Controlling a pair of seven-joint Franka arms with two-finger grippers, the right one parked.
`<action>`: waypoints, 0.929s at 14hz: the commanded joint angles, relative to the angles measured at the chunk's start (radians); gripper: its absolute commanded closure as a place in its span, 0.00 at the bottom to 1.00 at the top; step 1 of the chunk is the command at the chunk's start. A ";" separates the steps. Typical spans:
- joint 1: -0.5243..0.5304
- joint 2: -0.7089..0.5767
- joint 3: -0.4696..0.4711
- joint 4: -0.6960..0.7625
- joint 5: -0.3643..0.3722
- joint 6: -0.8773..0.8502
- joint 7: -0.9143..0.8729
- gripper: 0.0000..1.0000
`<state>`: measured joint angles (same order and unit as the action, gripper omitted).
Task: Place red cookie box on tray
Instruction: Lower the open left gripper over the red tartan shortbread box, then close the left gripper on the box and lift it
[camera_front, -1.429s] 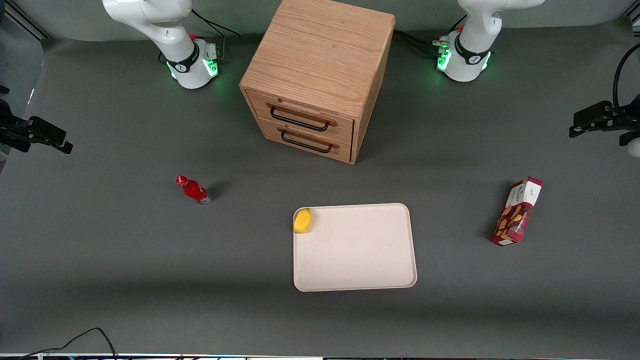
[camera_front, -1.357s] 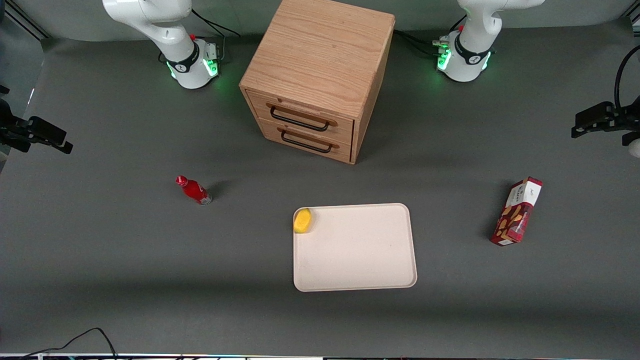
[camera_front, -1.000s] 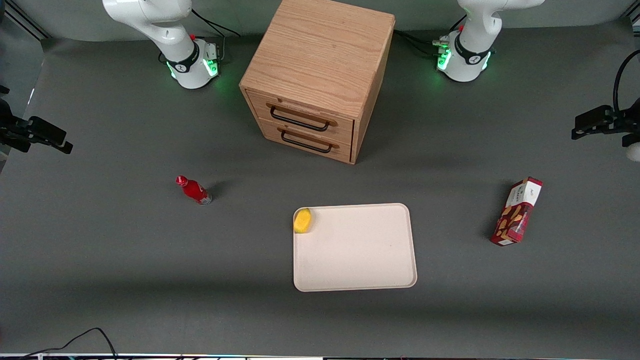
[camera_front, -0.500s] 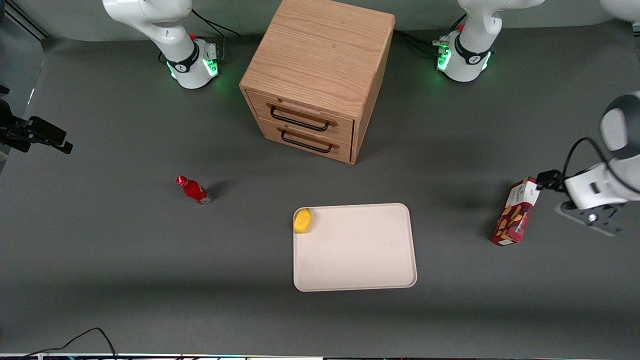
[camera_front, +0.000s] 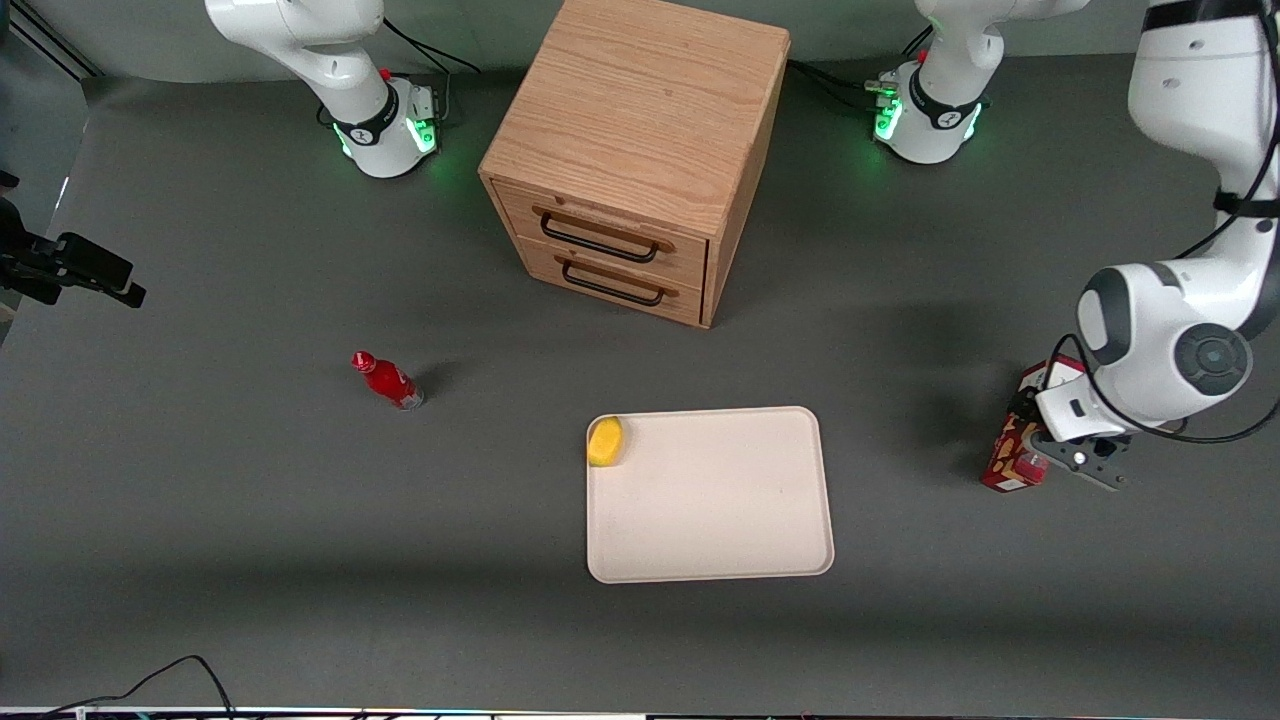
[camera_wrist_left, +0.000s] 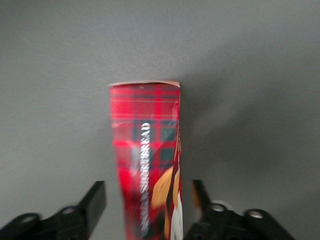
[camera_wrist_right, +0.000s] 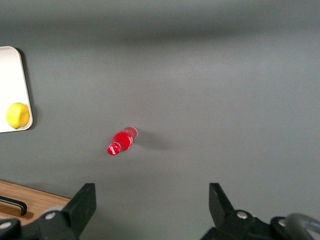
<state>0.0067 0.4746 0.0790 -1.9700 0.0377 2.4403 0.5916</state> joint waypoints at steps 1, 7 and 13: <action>-0.002 -0.005 0.007 -0.012 -0.018 0.023 0.031 1.00; -0.011 -0.097 0.001 0.173 -0.048 -0.328 -0.051 1.00; -0.019 -0.122 -0.178 0.661 -0.036 -0.943 -0.529 1.00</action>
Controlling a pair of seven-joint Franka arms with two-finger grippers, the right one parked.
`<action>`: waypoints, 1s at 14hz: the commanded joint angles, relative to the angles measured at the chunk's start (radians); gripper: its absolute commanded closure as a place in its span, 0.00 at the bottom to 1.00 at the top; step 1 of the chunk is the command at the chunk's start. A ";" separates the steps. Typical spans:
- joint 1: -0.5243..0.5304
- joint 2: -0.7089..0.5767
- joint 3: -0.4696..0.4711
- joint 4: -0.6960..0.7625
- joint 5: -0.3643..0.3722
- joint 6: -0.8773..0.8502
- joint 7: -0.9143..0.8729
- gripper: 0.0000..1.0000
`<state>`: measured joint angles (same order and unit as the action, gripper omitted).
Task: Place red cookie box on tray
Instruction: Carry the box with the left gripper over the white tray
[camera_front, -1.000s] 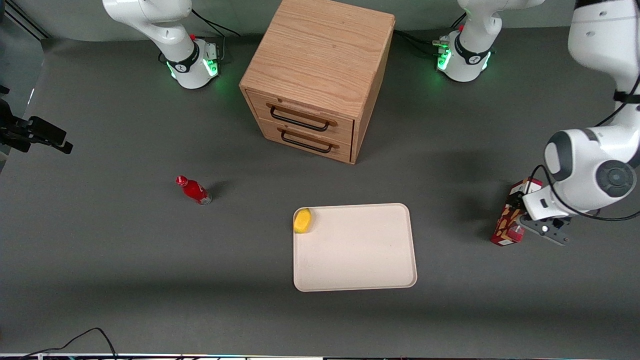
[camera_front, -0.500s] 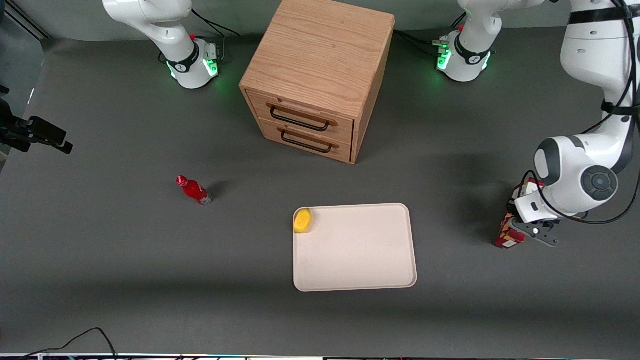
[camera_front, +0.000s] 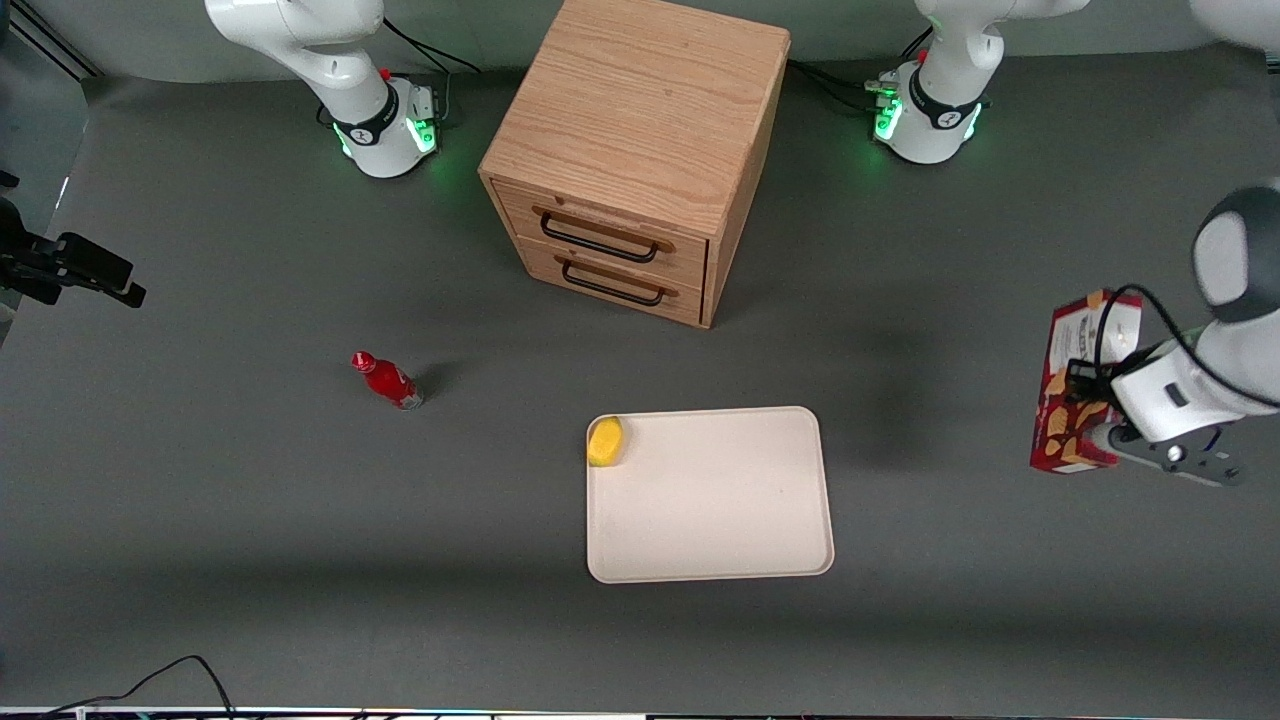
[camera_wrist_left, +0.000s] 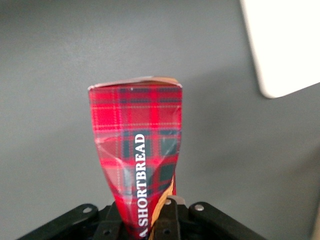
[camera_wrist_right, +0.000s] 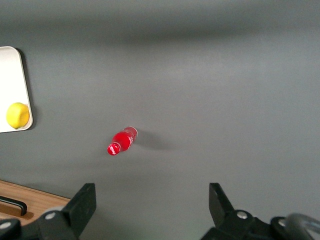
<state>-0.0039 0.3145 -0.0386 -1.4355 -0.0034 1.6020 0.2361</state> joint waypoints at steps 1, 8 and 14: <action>-0.008 0.040 -0.116 0.129 0.000 -0.105 -0.278 1.00; -0.028 0.317 -0.400 0.055 0.212 0.365 -0.747 1.00; -0.038 0.429 -0.397 -0.114 0.479 0.769 -0.959 0.40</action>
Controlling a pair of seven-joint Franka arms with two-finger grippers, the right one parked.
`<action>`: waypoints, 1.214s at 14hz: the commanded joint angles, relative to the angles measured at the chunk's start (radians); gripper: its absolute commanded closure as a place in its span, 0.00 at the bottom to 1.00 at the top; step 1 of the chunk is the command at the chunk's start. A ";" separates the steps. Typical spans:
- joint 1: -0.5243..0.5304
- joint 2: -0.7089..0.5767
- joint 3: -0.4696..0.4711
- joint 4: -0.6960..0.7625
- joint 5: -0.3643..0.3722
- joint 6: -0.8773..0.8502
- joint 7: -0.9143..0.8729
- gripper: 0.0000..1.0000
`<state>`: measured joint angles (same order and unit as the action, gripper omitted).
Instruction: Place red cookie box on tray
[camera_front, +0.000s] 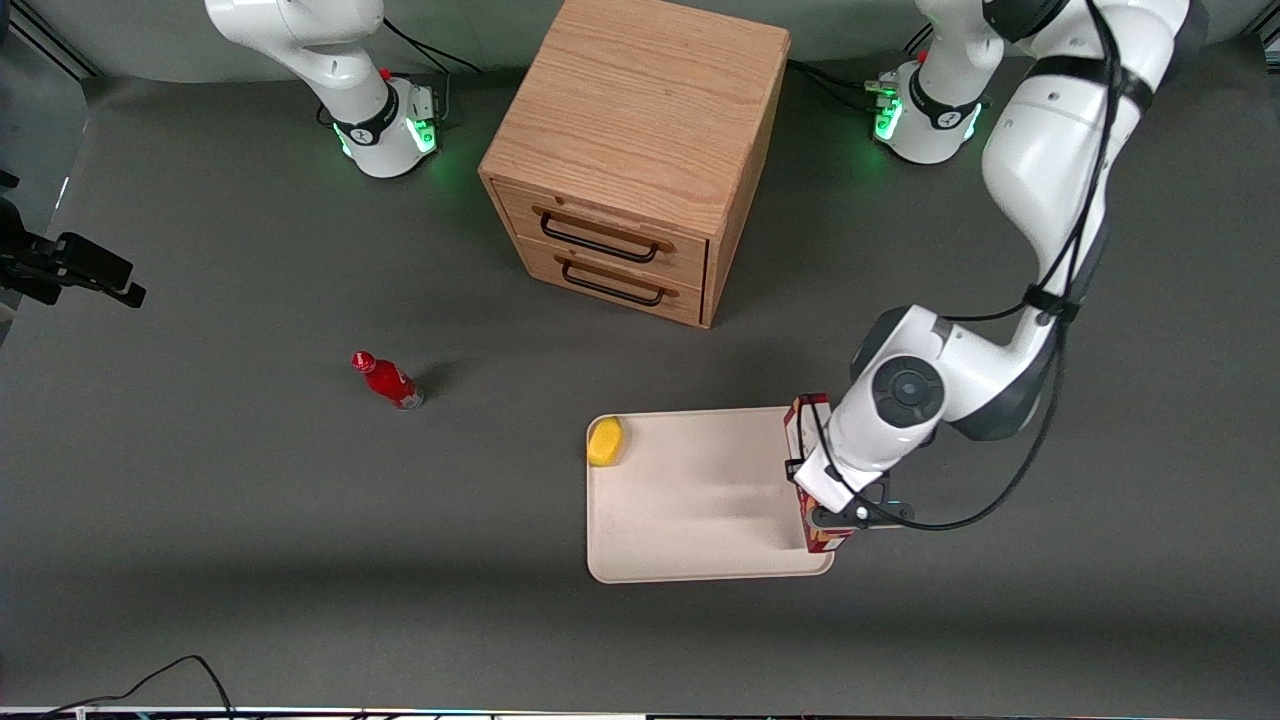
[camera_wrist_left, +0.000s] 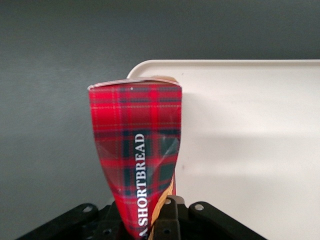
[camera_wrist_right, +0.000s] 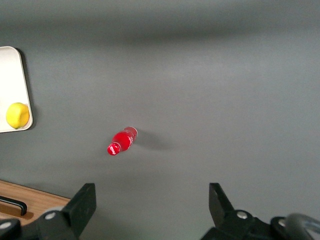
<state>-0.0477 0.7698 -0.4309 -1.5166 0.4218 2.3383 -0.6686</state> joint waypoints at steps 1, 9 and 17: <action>0.008 -0.033 -0.003 -0.033 0.055 0.027 -0.046 0.00; 0.035 -0.422 0.156 0.036 -0.323 -0.613 0.519 0.00; 0.035 -0.785 0.452 -0.209 -0.411 -0.794 0.968 0.00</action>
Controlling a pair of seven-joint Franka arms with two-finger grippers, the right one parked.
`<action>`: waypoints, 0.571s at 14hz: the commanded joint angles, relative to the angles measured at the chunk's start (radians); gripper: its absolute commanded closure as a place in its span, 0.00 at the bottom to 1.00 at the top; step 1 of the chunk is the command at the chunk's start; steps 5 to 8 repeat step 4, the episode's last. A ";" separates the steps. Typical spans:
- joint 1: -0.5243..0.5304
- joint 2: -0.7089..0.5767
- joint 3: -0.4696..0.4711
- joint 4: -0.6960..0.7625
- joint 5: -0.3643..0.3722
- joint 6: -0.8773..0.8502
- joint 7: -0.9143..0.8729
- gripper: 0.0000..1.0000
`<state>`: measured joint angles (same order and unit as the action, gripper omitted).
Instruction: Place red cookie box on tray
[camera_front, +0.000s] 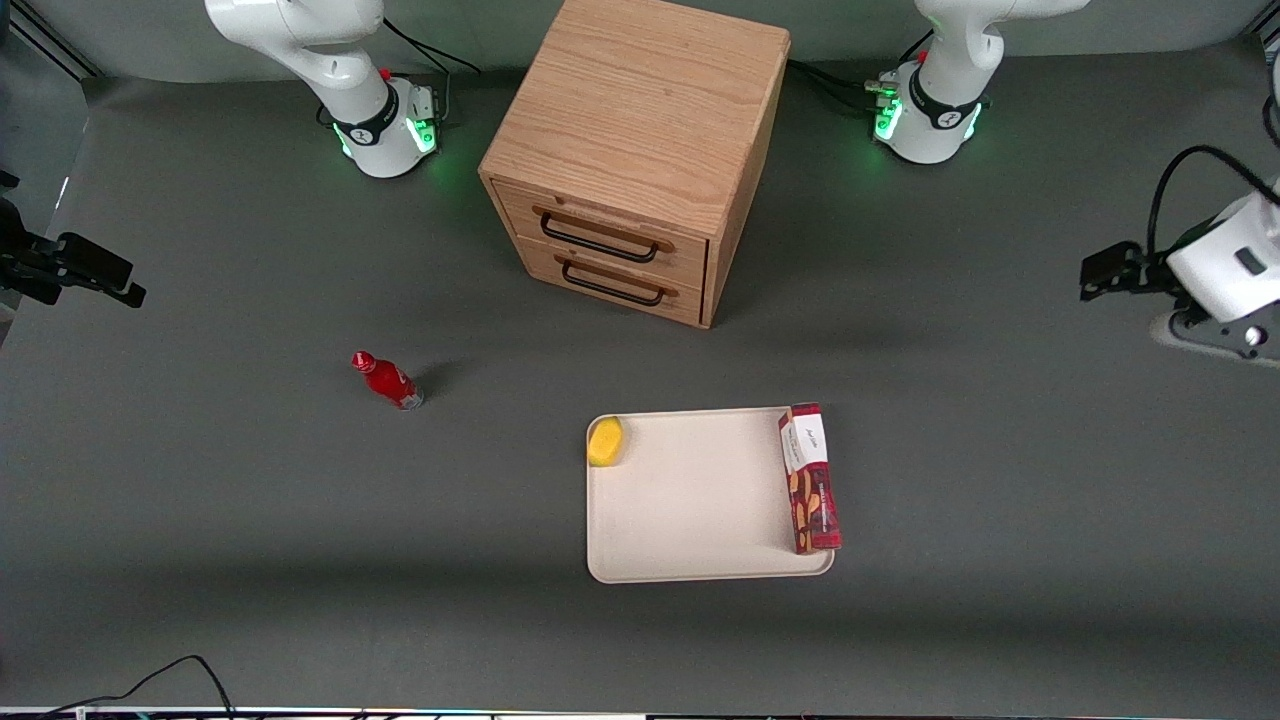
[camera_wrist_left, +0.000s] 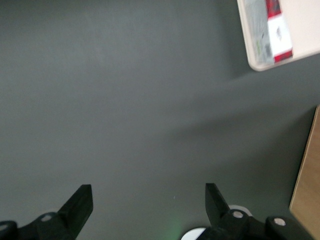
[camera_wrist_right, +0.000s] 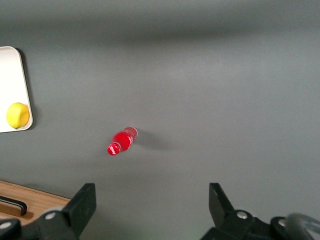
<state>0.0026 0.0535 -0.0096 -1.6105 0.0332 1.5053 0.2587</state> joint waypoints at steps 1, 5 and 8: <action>-0.016 -0.066 0.031 -0.106 -0.024 0.029 0.039 0.00; -0.023 -0.009 0.030 0.004 -0.009 -0.049 0.053 0.00; -0.023 -0.009 0.030 0.004 -0.009 -0.049 0.053 0.00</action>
